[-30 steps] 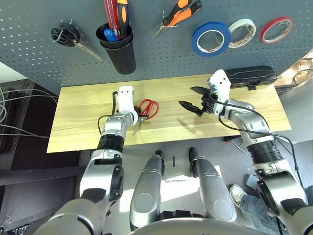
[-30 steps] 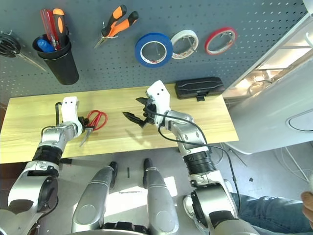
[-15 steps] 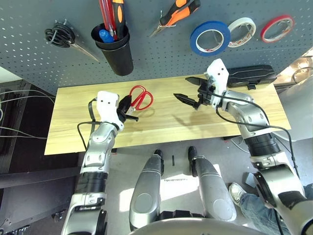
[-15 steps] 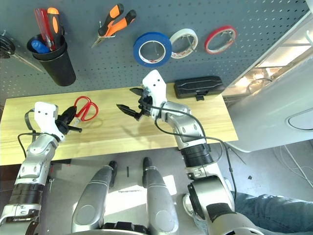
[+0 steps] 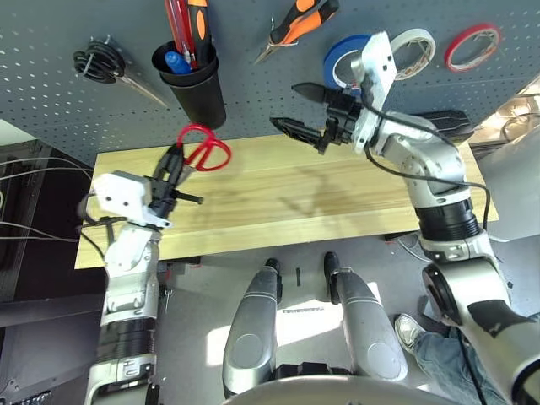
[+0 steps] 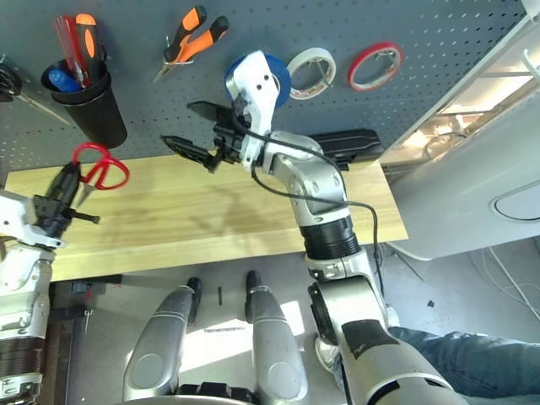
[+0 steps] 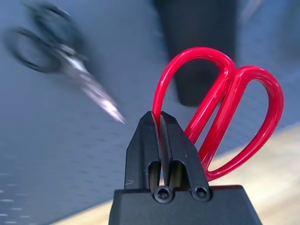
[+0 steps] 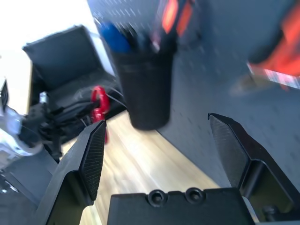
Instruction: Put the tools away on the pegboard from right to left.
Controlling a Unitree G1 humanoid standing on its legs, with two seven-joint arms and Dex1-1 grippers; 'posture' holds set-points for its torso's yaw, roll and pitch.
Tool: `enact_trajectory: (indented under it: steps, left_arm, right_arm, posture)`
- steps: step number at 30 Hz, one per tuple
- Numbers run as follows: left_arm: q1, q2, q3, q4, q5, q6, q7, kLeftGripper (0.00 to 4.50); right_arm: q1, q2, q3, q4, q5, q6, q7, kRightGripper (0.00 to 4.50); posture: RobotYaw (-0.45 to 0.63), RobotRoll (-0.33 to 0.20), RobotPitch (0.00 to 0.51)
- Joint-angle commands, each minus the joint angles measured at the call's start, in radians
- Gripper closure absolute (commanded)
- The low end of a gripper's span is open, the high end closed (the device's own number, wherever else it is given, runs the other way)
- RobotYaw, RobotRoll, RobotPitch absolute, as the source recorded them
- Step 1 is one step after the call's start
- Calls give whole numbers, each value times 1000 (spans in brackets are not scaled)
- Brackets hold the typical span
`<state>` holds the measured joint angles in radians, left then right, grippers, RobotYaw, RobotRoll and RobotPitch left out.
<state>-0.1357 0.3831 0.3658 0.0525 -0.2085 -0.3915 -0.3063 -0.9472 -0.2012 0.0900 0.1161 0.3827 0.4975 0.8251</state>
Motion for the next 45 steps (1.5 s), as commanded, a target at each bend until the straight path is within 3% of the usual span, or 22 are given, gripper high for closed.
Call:
enact_trajectory:
  steps: [1,17,31,45]
  left_arm:
    - [-6,5,44,-6,-12,-23,40,4462]
    - [-113,31,105,25,24,-30,181,4462]
    - [-234,55,114,97,-12,46,219,4462]
    - [-367,88,116,275,-38,284,283,4462]
  right_arm:
    - [-40,18,2,21,22,0,21,0]
    - [-177,79,42,134,-6,-66,97,0]
    - [-190,112,60,180,-36,-121,108,0]
    - [-186,126,63,174,-41,-130,98,0]
  posture:
    - [151,0,345]
    - [153,0,334]
    - [159,0,336]
    - [147,0,340]
